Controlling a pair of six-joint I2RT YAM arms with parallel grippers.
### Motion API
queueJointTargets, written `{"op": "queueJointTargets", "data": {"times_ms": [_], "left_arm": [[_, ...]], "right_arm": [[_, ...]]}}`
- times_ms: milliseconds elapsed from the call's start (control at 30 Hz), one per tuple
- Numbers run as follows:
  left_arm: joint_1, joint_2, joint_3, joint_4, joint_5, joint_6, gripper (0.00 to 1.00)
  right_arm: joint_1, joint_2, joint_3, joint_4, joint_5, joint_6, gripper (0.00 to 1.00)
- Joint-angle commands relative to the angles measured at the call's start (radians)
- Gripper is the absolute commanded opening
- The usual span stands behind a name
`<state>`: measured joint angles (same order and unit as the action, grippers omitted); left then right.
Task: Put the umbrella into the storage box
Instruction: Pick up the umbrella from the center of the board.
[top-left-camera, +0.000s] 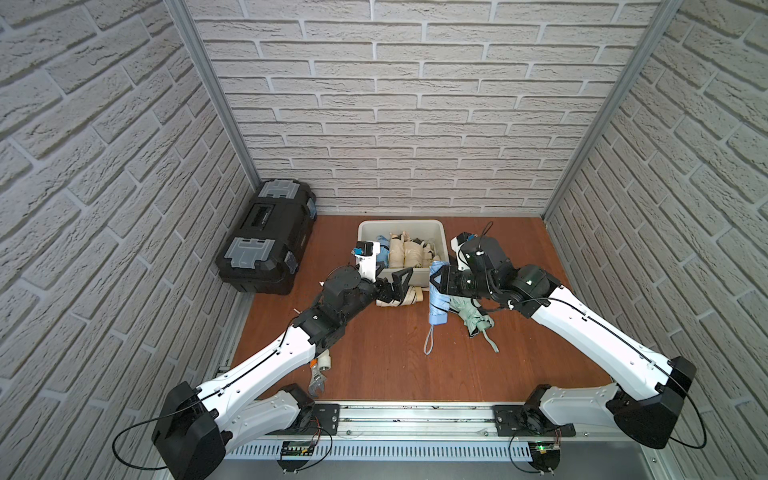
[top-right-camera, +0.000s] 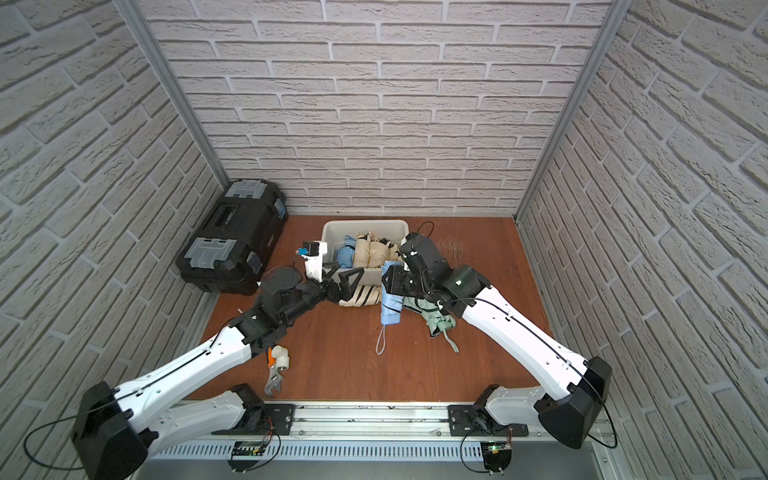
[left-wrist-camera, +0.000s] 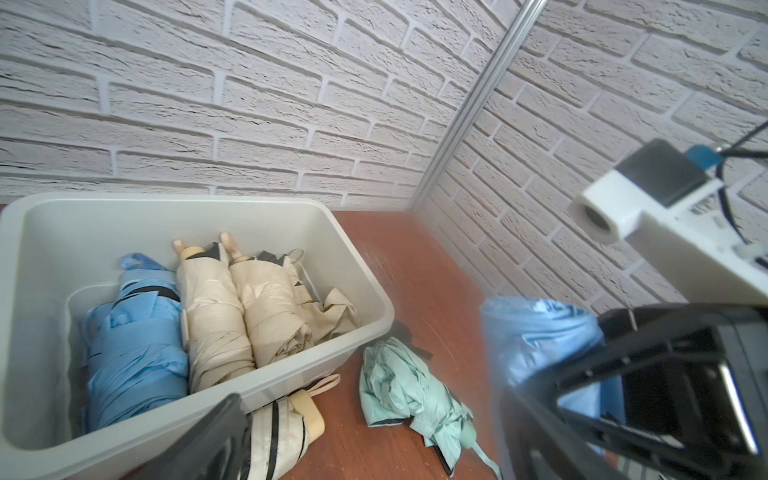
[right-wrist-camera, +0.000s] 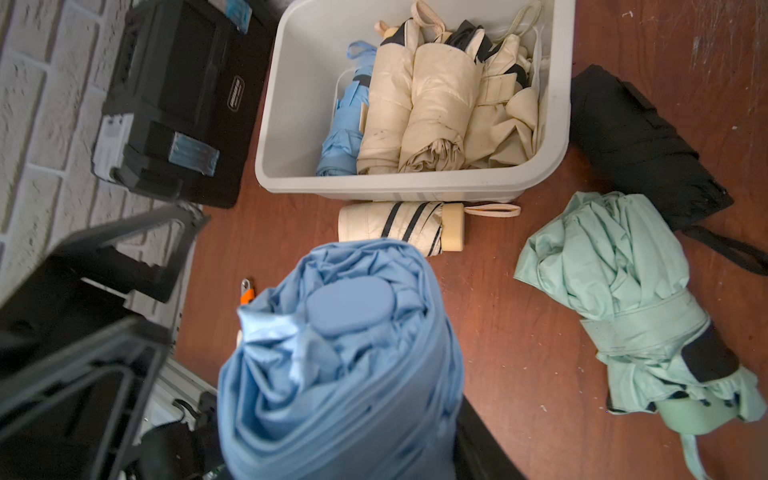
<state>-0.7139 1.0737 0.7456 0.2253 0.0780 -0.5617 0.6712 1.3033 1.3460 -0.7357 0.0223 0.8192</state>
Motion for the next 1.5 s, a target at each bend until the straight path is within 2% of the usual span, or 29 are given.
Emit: {"op": "queueJointTargets", "data": {"times_ms": [0, 300, 667, 867, 1033, 1233, 1400, 1467], "left_arm": [[-0.008, 0.048, 0.037, 0.023, 0.162, 0.036, 0.98], [-0.01, 0.168, 0.103, 0.032, 0.329, 0.019, 0.98], [-0.01, 0.192, 0.108, 0.052, 0.364, 0.005, 0.97], [-0.009, 0.222, 0.122, 0.043, 0.365, 0.016, 0.84], [0.003, 0.242, 0.141, 0.054, 0.366, 0.011, 0.62], [0.021, 0.259, 0.161, 0.06, 0.413, 0.001, 0.43], [0.038, 0.266, 0.173, 0.063, 0.435, -0.001, 0.34], [0.046, 0.269, 0.18, 0.063, 0.445, -0.004, 0.31]], "right_arm": [[-0.004, 0.002, 0.02, 0.107, 0.047, 0.167, 0.38], [-0.004, 0.016, -0.007, 0.231, 0.038, 0.313, 0.38], [-0.004, 0.042, -0.012, 0.292, 0.081, 0.363, 0.38], [-0.005, 0.071, -0.015, 0.344, 0.06, 0.42, 0.39], [-0.008, 0.075, -0.021, 0.366, 0.064, 0.444, 0.4], [-0.012, 0.085, -0.024, 0.368, 0.066, 0.458, 0.43], [-0.021, 0.111, 0.001, 0.375, 0.05, 0.463, 0.48], [-0.023, 0.118, 0.015, 0.367, 0.047, 0.457, 0.53]]}}
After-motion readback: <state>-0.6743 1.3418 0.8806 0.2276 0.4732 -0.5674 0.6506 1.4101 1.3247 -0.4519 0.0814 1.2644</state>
